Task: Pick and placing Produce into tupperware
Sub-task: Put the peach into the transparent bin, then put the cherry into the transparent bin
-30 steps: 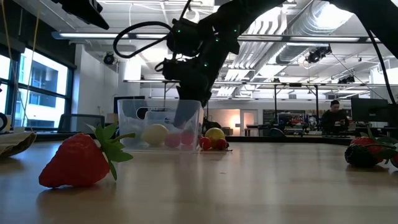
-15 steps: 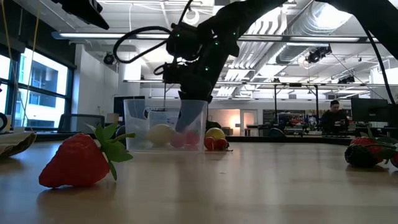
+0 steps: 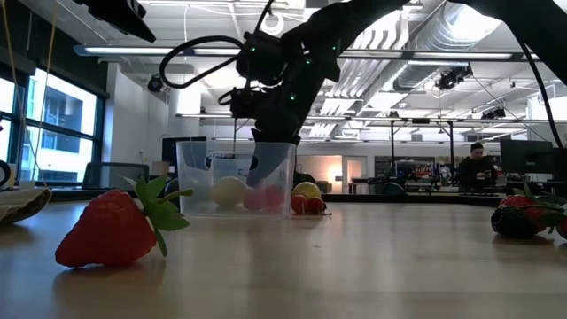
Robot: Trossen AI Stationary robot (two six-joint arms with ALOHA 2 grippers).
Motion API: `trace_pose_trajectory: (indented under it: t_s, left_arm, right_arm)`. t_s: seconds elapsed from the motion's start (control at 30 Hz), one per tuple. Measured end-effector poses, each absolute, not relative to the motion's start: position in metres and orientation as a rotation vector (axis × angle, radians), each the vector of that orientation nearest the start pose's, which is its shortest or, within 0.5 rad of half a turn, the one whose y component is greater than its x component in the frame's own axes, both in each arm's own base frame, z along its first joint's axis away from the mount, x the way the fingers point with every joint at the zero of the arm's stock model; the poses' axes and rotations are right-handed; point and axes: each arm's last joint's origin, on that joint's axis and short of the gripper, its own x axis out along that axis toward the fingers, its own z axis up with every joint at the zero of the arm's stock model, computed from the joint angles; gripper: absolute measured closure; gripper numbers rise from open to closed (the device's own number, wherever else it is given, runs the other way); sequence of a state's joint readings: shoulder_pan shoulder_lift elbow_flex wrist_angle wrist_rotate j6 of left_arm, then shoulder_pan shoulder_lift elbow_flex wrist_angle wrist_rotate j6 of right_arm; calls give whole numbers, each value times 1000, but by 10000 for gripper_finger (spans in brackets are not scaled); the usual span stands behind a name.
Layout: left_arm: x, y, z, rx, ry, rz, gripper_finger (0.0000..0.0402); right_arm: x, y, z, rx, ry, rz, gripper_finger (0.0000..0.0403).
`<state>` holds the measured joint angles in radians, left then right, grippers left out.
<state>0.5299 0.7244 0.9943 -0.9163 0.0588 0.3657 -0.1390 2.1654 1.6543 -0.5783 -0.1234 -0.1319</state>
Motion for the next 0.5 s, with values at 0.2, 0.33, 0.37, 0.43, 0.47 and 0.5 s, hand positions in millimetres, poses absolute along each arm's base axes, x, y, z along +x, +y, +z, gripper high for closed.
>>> trace_pose_trajectory:
  t_s: [0.2, 0.33, 0.37, 0.43, 0.47, 0.5]
  left_arm:
    - [104, 59, 343, 159, 696, 333, 401]
    - [104, 59, 343, 158, 696, 333, 401]
    - [104, 59, 343, 158, 696, 333, 401]
    - [104, 59, 343, 158, 696, 334, 401]
    - [104, 59, 343, 158, 696, 333, 401]
    - [104, 59, 343, 158, 697, 333, 401]
  right_arm:
    - [452, -60, 169, 24, 1071, 56, 266]
    - [452, -61, 170, 26, 1068, 53, 252]
    - [452, -61, 170, 26, 1067, 53, 250]
    - [453, -61, 170, 27, 1065, 51, 246]
    - [453, -61, 170, 29, 1063, 49, 245]
    - [453, -62, 170, 35, 1063, 46, 245]
